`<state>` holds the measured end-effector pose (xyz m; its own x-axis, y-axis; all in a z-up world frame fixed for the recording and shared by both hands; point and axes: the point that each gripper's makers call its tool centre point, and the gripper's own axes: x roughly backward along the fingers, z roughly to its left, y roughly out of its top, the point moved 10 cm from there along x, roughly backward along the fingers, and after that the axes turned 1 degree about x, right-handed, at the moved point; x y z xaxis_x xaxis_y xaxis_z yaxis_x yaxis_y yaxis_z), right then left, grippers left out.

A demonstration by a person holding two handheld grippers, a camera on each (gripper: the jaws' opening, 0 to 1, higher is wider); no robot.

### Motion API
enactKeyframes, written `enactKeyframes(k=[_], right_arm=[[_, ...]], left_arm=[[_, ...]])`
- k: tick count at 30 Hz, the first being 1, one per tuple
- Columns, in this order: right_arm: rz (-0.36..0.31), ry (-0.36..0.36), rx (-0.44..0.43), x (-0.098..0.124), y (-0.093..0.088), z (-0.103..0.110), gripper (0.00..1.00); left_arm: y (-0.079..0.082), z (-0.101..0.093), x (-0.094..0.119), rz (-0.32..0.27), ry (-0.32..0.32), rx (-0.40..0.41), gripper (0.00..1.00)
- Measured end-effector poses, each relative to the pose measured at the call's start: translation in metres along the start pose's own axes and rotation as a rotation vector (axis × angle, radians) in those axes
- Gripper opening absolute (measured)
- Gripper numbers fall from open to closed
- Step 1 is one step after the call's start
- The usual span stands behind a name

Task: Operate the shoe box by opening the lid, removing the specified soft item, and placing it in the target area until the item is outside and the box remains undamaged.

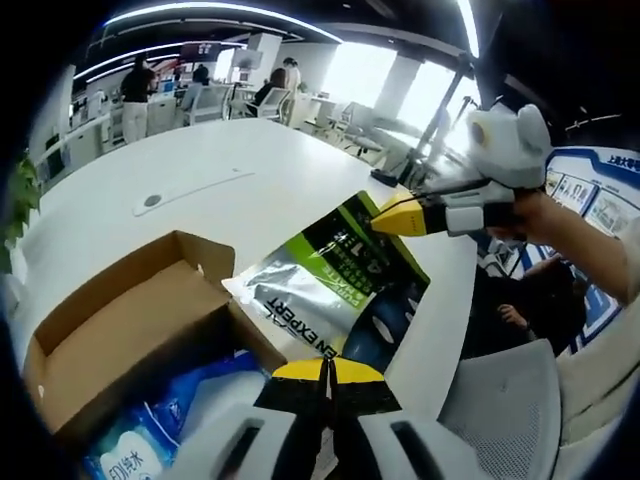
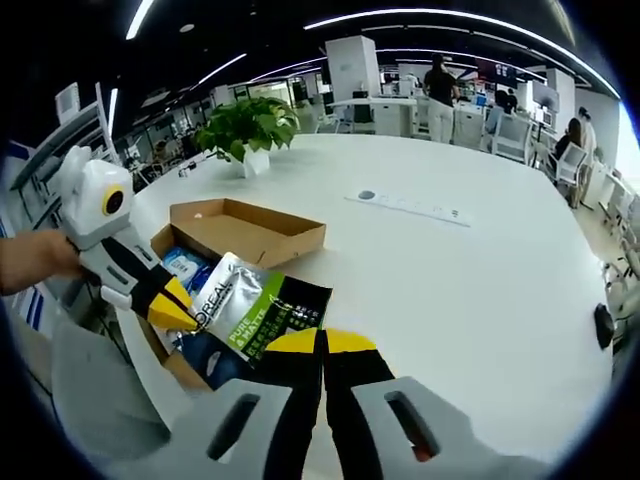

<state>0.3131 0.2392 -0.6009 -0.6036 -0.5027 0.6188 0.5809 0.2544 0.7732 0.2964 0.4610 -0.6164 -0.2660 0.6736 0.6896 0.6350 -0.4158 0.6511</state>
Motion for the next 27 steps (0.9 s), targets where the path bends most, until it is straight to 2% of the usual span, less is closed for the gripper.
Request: enactKeyframes(k=[7, 27], right_arm=[[0.017, -0.014, -0.012, -0.004, -0.006, -0.010, 0.00], [0.087, -0.042, -0.036, -0.032, -0.022, -0.039, 0.00]], left_arm=[[0.006, -0.001, -0.012, 0.032, -0.002, -0.012, 0.00], [0.023, 0.008, -0.053, 0.196, 0.012, -0.102, 0.00]])
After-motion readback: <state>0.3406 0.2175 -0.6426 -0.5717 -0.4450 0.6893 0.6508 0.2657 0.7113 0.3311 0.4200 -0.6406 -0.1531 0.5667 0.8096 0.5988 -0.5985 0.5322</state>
